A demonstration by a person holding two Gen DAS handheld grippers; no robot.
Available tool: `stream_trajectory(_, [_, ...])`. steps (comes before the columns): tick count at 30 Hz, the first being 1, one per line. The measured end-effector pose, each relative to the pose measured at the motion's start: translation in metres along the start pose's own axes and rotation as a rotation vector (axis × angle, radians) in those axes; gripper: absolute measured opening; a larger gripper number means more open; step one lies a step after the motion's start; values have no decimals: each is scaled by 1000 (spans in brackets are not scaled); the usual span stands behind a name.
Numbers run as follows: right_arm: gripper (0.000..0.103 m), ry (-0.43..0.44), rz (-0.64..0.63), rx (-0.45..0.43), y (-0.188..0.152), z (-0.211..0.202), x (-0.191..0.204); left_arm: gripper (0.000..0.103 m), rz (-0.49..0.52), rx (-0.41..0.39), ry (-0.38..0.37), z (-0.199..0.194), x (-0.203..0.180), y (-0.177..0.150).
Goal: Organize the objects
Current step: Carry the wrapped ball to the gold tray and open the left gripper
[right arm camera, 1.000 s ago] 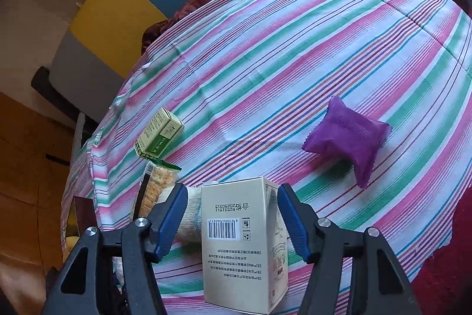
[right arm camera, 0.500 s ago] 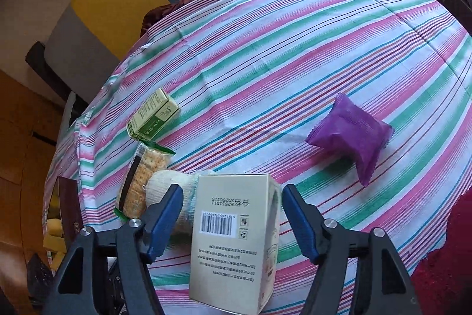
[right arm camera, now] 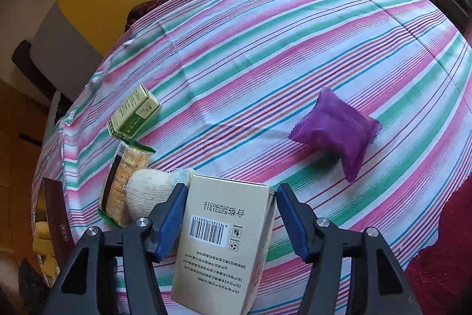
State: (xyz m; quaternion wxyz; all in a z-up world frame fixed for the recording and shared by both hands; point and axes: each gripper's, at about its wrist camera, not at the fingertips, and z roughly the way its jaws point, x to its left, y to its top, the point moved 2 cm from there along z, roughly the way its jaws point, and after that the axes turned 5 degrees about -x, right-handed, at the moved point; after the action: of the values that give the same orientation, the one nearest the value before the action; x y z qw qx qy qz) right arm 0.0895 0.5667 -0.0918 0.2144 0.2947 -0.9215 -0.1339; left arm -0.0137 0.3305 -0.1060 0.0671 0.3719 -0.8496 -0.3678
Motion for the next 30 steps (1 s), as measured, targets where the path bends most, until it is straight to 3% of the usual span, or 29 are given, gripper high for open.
stream_trajectory(6, [63, -58, -49, 32, -6, 5, 3, 37, 5, -3, 2, 1, 0, 0])
stream_trajectory(9, [50, -121, -89, 3, -6, 1, 6, 37, 18, -5, 8, 1, -1, -1])
stream_trajectory(13, [50, -141, -87, -32, -4, -7, 3, 35, 33, -9, 21, 0, -4, -2])
stream_trajectory(25, [51, -172, -98, 20, -4, 9, 4, 32, 15, -14, 65, -12, -3, -1])
stream_trajectory(30, [51, -183, -106, 26, -5, 11, 4, 32, 9, -54, 73, -32, 0, 3])
